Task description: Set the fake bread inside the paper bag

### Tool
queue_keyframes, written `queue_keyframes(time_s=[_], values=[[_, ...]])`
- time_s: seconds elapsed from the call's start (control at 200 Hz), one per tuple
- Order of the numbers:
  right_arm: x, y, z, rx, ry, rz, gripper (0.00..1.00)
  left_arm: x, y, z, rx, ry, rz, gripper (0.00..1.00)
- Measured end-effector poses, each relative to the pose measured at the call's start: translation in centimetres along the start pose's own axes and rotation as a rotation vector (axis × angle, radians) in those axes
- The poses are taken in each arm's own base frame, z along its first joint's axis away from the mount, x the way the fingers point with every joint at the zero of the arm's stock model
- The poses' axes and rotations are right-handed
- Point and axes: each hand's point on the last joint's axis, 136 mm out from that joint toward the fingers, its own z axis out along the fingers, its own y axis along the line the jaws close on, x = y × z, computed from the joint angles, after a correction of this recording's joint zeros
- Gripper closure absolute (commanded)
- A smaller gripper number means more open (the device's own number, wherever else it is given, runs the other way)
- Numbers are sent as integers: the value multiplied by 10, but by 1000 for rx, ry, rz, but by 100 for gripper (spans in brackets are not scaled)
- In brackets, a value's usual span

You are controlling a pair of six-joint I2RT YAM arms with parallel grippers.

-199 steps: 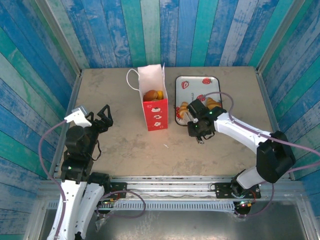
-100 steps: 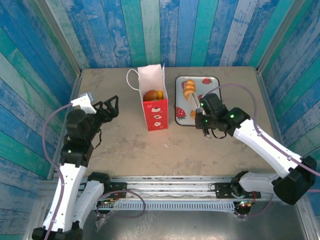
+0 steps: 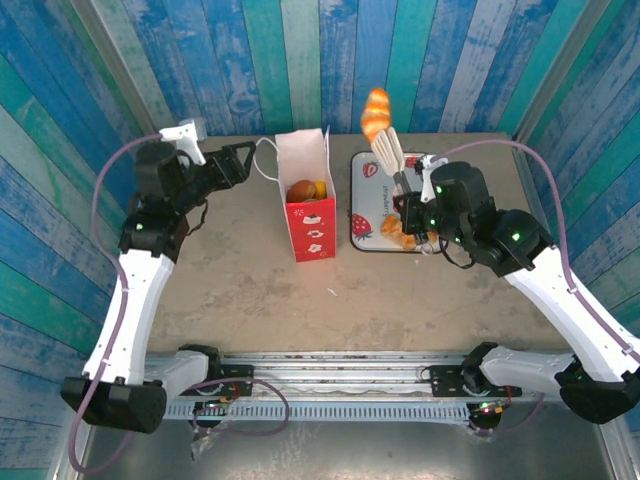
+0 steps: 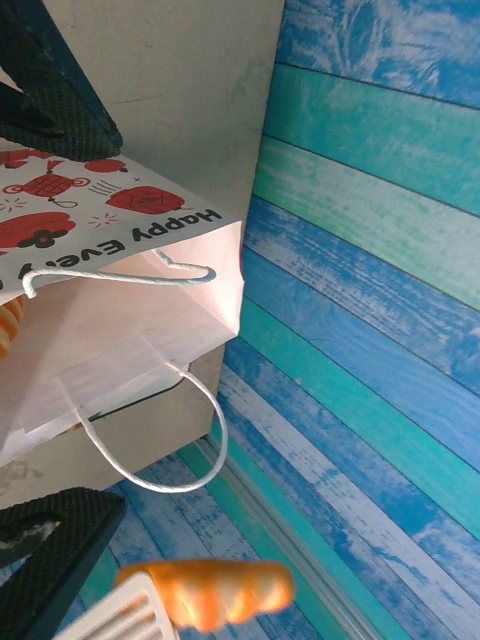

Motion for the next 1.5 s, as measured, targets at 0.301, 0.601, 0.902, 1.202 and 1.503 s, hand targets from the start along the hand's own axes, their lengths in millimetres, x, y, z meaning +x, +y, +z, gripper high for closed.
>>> queue_keyframes(time_s=[0.301, 0.601, 0.902, 1.202, 1.503], values=[[-17, 57, -10, -155, -83, -108, 95, 20, 11, 30, 18, 113, -3, 36], [-10, 87, 17, -198, -43, -148, 95, 22, 11, 36, 38, 134, 12, 58], [1, 97, 35, -210, 8, -160, 95, 30, 18, 46, 41, 169, 6, 83], [17, 102, 57, -199, 87, -132, 95, 27, 23, 46, 17, 157, 36, 100], [47, 93, 82, -125, 215, -115, 93, 27, 35, 45, -52, 146, 72, 100]])
